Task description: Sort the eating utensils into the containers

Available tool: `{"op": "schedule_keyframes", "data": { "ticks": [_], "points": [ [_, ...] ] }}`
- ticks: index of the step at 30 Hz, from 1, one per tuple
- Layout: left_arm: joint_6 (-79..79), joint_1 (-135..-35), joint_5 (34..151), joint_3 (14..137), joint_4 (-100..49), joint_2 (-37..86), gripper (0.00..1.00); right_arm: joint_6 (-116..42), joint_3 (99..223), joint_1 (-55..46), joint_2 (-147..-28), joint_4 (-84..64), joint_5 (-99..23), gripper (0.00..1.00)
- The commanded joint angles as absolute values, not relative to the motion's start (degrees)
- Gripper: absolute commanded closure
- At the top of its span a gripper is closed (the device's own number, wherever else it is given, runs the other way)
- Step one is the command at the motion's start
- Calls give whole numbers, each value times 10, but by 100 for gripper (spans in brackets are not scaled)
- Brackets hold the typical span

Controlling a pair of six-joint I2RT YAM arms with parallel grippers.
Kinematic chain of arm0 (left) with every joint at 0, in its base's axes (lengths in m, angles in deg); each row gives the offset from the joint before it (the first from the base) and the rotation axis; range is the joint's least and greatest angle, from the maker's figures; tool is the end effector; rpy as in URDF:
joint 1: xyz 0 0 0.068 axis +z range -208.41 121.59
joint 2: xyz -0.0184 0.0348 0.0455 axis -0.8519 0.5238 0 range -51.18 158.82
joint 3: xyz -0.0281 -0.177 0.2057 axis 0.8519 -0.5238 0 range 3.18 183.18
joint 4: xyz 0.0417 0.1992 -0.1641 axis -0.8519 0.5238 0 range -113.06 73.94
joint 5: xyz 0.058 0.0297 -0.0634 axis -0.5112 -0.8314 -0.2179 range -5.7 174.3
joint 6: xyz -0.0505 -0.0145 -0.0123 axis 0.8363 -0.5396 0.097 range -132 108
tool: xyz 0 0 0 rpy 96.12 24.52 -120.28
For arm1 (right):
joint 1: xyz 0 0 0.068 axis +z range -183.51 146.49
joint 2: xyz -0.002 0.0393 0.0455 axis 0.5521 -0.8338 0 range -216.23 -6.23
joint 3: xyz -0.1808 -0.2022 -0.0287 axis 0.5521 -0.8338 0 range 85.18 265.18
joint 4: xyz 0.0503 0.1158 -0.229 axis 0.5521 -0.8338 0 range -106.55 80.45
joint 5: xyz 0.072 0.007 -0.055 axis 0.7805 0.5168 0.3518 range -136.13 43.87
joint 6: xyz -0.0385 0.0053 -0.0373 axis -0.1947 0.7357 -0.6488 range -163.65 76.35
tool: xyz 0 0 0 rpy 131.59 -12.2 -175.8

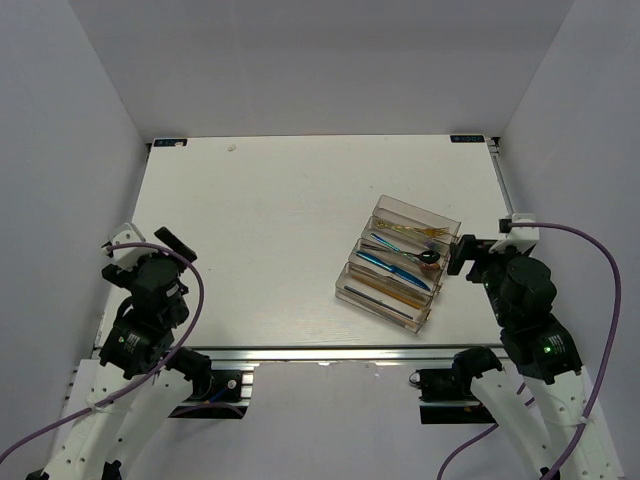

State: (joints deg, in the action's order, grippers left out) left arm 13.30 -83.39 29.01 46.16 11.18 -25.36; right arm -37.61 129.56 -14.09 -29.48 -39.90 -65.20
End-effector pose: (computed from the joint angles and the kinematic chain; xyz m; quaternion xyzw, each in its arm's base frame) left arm 0.0929 -0.0109 0.3304 -0.2778 0.7117 0.1142 0.6351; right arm 0.0894 0.0192 0.3447 0.0192 0.7585 0.0178 0.6511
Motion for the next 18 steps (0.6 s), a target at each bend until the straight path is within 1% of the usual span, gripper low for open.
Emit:
{"op": "schedule_keyframes", "data": {
  "ticks": [1,18],
  "points": [
    [125,-833,301,458,100,-253,2,-368,1307,-134,-306,-388,-675,11],
    [138,-833,298,455,102,-252,2,-356,1304,-134,-328,-378,-691,10]
  ]
}}
